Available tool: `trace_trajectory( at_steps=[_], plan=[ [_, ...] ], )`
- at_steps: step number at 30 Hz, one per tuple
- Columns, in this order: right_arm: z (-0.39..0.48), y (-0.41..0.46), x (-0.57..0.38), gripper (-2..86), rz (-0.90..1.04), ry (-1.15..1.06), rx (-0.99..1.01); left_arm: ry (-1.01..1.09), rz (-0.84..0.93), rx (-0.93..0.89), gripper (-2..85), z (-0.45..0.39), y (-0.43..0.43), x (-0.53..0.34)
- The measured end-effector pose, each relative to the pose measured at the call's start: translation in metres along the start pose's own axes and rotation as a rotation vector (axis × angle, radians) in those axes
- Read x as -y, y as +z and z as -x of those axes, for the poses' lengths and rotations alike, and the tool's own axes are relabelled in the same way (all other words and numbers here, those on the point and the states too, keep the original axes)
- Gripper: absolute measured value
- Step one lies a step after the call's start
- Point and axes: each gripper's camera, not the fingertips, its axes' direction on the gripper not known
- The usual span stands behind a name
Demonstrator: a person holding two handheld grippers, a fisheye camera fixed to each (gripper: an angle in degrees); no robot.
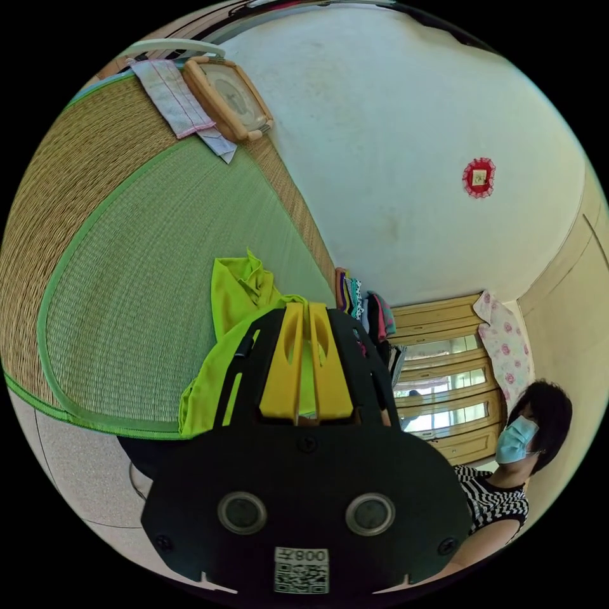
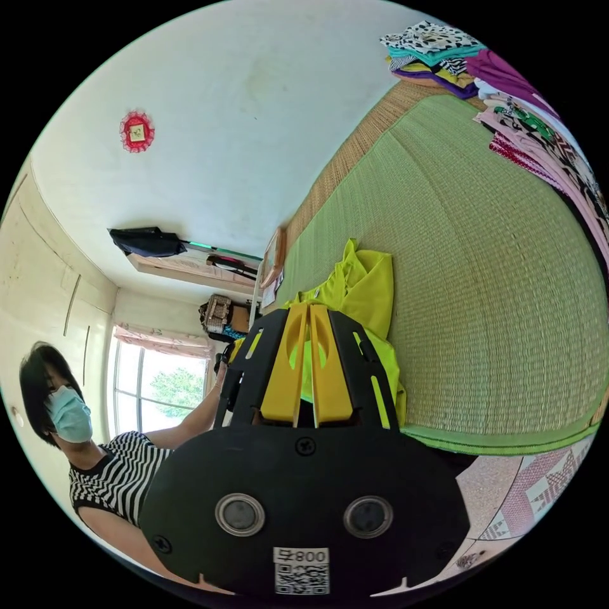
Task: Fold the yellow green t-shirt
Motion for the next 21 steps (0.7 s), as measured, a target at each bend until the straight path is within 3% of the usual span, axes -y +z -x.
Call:
trace_trajectory(
  at_steps=[21],
  plan=[
    [0.008,0.012,0.147,0.3,0.063,0.134,-0.049,-0.093,0.029,0.105,1.2,0.018,0.084,0.154]
  ],
)
